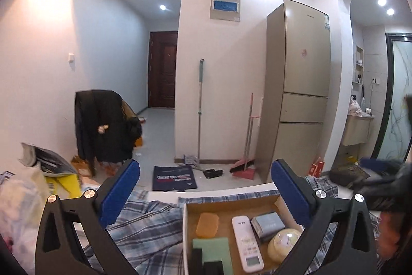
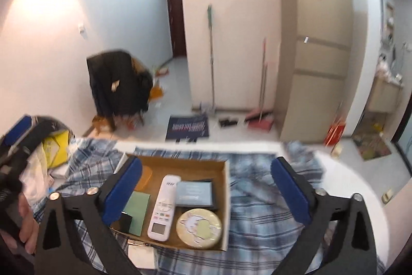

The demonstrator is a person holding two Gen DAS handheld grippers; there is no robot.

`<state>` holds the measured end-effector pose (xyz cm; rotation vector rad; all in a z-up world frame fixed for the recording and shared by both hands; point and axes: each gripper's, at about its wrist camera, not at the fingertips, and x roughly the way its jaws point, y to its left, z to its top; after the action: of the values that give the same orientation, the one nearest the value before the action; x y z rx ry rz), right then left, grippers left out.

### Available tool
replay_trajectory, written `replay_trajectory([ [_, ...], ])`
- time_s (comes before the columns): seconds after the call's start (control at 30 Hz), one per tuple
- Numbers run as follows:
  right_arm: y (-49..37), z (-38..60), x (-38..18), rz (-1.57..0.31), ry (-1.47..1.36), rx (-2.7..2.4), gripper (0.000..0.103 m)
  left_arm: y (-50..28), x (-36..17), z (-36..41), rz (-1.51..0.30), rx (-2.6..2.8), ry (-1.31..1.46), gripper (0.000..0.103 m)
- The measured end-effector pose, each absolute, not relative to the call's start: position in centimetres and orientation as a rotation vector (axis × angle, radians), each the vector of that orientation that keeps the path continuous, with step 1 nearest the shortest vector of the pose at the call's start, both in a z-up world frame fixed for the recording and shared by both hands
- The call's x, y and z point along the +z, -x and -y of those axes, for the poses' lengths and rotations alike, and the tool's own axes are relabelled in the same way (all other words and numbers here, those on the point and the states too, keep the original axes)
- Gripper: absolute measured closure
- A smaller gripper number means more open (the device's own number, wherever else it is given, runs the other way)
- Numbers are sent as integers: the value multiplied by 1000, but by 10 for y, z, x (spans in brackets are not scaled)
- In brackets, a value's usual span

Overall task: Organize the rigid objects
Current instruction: 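Release the orange case with the left tool while the right tool releases the grey-blue box, then move the open right tool down to the white square adapter on the sheet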

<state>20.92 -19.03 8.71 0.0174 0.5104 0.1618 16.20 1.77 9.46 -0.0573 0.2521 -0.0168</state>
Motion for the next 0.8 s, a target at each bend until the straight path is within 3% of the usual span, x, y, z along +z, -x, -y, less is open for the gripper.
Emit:
replay_trajectory([
  [0.3, -145, 208, 99, -408, -58, 198, 1, -96, 74, -18, -142, -3, 88, 0],
  [0.47, -135, 199, 73, -476, -17, 178, 1, -101, 49, -15, -271, 14, 20, 0],
  [0.6, -136, 189, 59, -496, 2, 136, 1, -85, 52, -29, -252, 13, 82, 0],
  [0.7, -154, 174, 34, -645, 103, 61, 1, -72, 44, -43, -168, -28, 116, 0],
  [0.8, -157, 164, 10, -682, 155, 71, 1, -75, 35, -49, -212, -17, 98, 0],
])
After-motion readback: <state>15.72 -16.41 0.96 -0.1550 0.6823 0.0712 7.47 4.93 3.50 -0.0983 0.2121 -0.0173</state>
